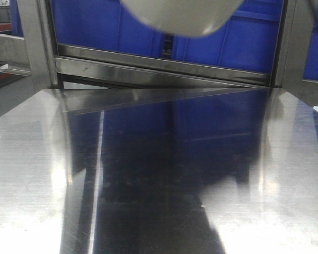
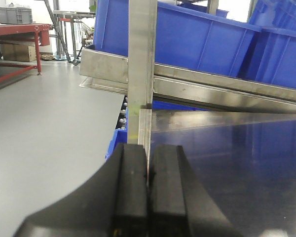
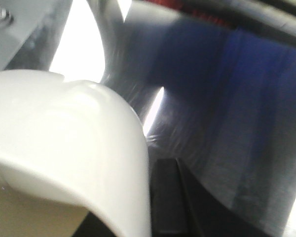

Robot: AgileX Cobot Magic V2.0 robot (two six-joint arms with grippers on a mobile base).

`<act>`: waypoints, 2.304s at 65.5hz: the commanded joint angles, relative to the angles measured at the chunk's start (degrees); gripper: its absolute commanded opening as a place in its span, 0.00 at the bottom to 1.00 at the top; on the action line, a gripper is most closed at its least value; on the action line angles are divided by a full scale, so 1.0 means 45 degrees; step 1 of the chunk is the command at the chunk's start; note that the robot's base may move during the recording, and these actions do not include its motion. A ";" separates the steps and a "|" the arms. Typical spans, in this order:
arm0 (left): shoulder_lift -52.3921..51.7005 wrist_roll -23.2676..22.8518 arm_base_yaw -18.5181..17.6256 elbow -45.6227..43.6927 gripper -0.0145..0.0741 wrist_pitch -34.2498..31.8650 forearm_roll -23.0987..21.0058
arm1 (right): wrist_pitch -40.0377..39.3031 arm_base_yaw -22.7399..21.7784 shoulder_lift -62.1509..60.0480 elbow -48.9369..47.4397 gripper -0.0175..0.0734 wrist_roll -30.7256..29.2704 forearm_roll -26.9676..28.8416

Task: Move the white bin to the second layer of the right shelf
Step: 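Close the right gripper on the rim and lift the bin up, then hold the bin in the right gripper and back away from the table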

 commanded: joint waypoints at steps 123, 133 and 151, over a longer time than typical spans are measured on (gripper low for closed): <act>-0.0040 -0.0125 -0.0071 0.0468 0.26 -0.1096 -0.0118 | -0.3099 -0.3762 -0.9704 0.8193 0.25 -0.0051 0.0097; -0.0040 -0.0125 -0.0071 0.0468 0.26 -0.1096 -0.0118 | -0.3099 -0.3762 -0.9704 0.8193 0.25 -0.0051 0.0097; -0.0040 -0.0125 -0.0071 0.0468 0.26 -0.1096 -0.0118 | -0.3099 -0.3762 -0.9704 0.8193 0.25 -0.0051 0.0097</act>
